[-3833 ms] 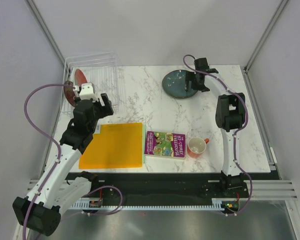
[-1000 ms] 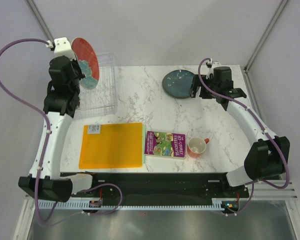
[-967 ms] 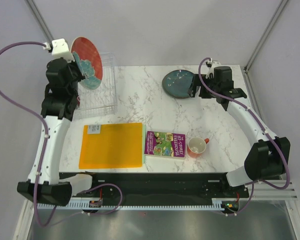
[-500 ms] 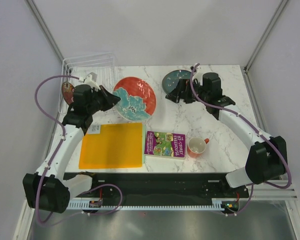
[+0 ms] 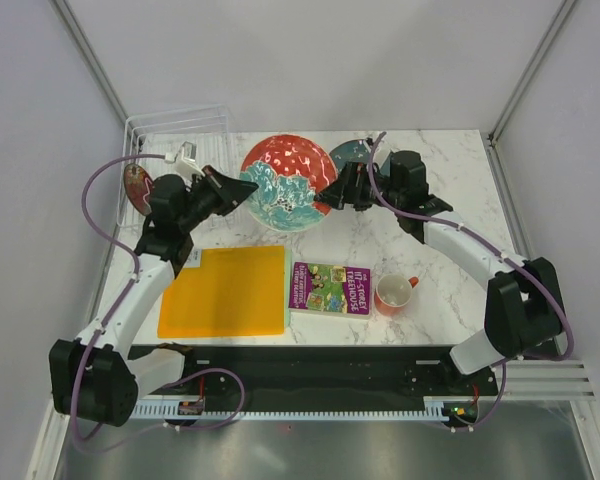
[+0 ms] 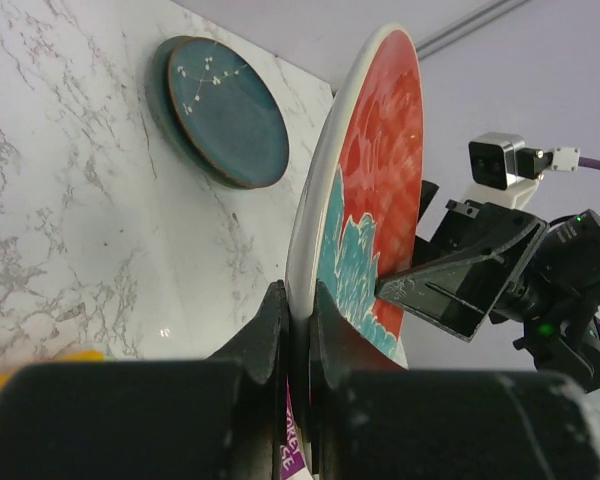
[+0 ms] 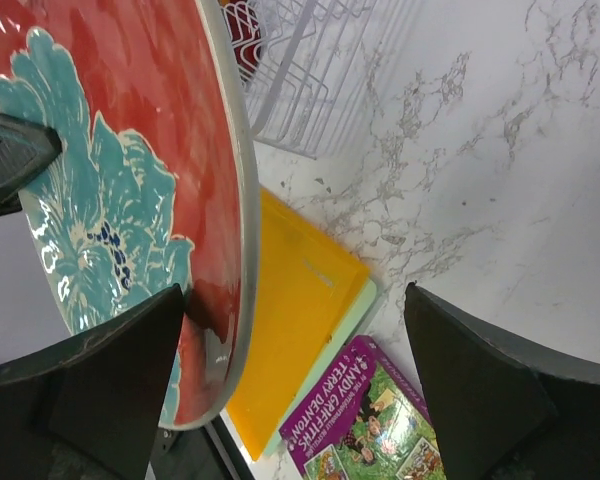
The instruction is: Unload the plates from the dish rack
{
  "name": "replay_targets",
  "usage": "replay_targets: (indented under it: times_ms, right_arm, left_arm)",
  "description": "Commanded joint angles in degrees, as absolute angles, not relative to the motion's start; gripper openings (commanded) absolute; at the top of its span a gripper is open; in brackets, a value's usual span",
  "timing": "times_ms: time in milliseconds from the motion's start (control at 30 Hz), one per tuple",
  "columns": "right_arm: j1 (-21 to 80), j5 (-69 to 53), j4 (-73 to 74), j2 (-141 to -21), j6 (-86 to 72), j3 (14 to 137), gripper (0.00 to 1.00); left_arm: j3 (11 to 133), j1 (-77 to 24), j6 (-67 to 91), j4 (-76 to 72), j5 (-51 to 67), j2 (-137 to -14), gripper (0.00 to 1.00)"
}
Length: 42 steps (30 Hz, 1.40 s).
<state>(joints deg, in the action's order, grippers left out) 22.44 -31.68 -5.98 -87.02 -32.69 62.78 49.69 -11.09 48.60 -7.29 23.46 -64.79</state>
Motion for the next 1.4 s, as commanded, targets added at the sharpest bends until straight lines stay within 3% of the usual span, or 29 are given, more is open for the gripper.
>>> replay_targets:
  times_ms: [0,67,133,167,233,267,433,533,567,633,900,1000,1067,1233,1367]
  right_arm:
    - [23.1,-34.6,-12.2,-88.8,-34.7,62.8,0.98]
    - [23.3,-35.1,-13.3,-89.5,-34.8,63.0,0.97]
    - [23.3,-35.5,-13.9,-89.8,-35.0,63.2,0.84]
    - [23.3,-35.9,-13.9,-89.9,-34.9,63.3,0.59]
    - [23.4,-35.7,-13.7,-89.8,-34.5,63.4,0.26]
    - [23.4,-35.5,-13.4,-89.7,-34.2,63.5,0.00]
    - [23.3,-30.3,-8.0,-87.9,-29.6,64.1,0.00]
    - [22.9,-23.6,-3.7,-86.1,-26.3,65.5,0.00]
    - [22.5,-22.9,-2.9,-85.9,-25.8,66.0,0.00]
    - [20.4,-21.8,-1.6,-86.1,-25.6,67.8,0.00]
    - [9.1,-25.5,-0.1,-93.1,-26.5,77.6,0.00]
    - [6.1,-26.4,-0.1,-98.4,-27.0,82.1,0.00]
    - [5.1,-27.2,1.5,-101.5,-27.2,84.8,0.00]
    - [4.2,-26.6,1.7,-111.0,-27.1,93.2,0.00]
    - [3.5,-27.2,1.8,-119.7,-27.8,100.5,0.00]
  left_arm:
    - [48.5,-12.9,57.7,-23.7,27.6,-63.5,0.02]
    - [46.5,-14.5,58.0,-24.6,26.8,-63.6,0.02]
    - [45.3,-15.1,58.4,-25.6,26.4,-63.5,0.02]
    - [44.3,-15.1,58.7,-25.8,26.2,-63.5,0.02]
    - [43.7,-15.1,58.9,-26.2,26.0,-63.3,0.02]
    - [43.5,-15.2,58.8,-26.2,25.9,-63.2,0.02]
    - [43.6,-15.1,55.4,-22.1,22.7,-61.5,0.02]
    - [46.9,-15.1,49.0,-14.4,19.6,-60.6,0.54]
    - [48.0,-15.1,46.9,-8.0,18.0,-60.3,0.78]
    - [50.2,-15.1,40.5,-2.8,12.2,-59.0,0.85]
    - [49.2,-15.1,24.3,9.2,-4.7,-51.9,0.92]
    - [47.5,-15.2,21.8,9.3,-4.8,-49.3,0.94]
    - [46.8,-15.1,19.2,9.9,-2.1,-49.0,1.00]
    - [50.6,-15.1,14.4,17.4,4.0,-53.4,1.00]
    - [49.2,-15.2,13.1,17.5,0.9,-51.2,1.00]
